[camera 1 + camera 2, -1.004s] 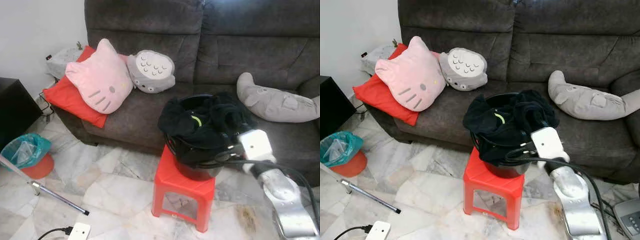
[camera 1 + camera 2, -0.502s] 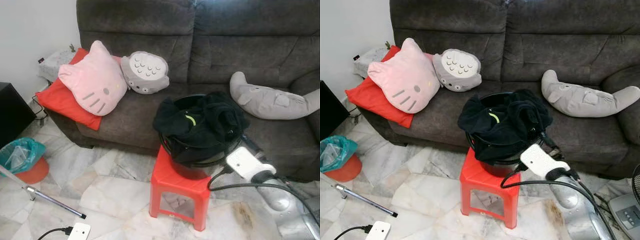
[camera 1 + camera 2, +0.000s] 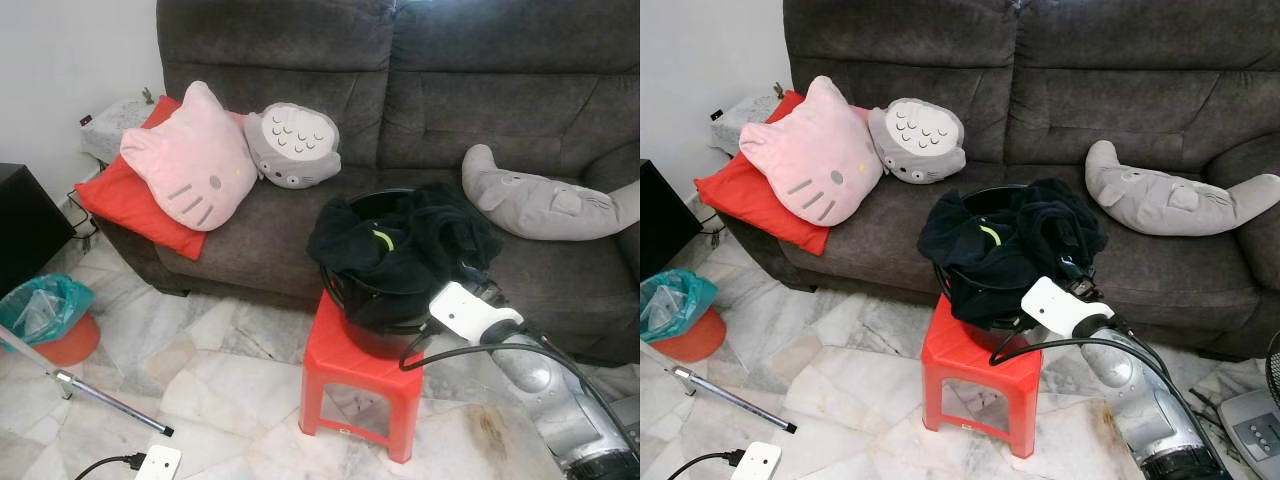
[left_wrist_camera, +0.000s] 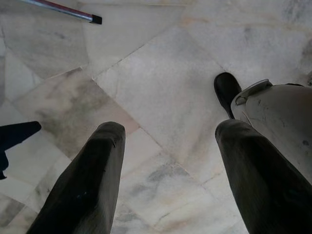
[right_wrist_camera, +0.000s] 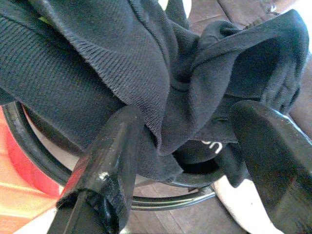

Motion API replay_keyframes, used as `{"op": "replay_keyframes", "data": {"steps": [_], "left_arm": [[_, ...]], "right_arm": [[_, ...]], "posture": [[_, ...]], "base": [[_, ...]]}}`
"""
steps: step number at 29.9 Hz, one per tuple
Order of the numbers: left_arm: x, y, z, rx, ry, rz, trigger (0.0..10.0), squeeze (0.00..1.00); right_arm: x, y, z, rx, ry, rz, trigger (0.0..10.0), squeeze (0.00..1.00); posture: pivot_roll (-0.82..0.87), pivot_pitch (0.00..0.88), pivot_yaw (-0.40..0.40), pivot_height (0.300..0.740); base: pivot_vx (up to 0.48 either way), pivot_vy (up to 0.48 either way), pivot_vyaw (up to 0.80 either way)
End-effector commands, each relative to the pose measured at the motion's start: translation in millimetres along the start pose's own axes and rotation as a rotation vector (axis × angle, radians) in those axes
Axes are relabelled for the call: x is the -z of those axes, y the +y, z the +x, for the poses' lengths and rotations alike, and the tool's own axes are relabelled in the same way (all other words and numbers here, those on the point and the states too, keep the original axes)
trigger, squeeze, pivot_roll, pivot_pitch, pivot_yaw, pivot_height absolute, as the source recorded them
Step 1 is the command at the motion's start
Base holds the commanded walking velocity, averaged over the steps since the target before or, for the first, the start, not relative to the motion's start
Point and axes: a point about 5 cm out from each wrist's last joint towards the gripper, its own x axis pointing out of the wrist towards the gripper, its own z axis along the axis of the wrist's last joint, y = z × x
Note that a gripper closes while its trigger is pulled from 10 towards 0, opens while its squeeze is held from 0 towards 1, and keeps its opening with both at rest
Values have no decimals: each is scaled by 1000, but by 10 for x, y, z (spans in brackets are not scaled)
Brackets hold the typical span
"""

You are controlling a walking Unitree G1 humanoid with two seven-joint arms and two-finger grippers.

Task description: Hang hanger

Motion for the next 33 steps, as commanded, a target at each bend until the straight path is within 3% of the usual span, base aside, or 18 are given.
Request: {"op": "replay_keyframes", "data": {"steps": [1,14,33], "left_arm": [[33,34,-9,-9,14,-8,10000,0],[33,36,-9,-7,15,-1,10000,0],[30,42,-10,-10,13,-3,10000,0]], "right_arm": [[-26,57,18,-37,-9,-6,10000,0],[2,143,-132,-70,-12,20,10000,0],[77,-71,-57,18,35,8,10000,0]], "posture": [[-185,0,86,740],[-195,0,88,740],[-187,0,87,740]], "base": [[0,0,0],[0,0,0],[0,0,0]]}}
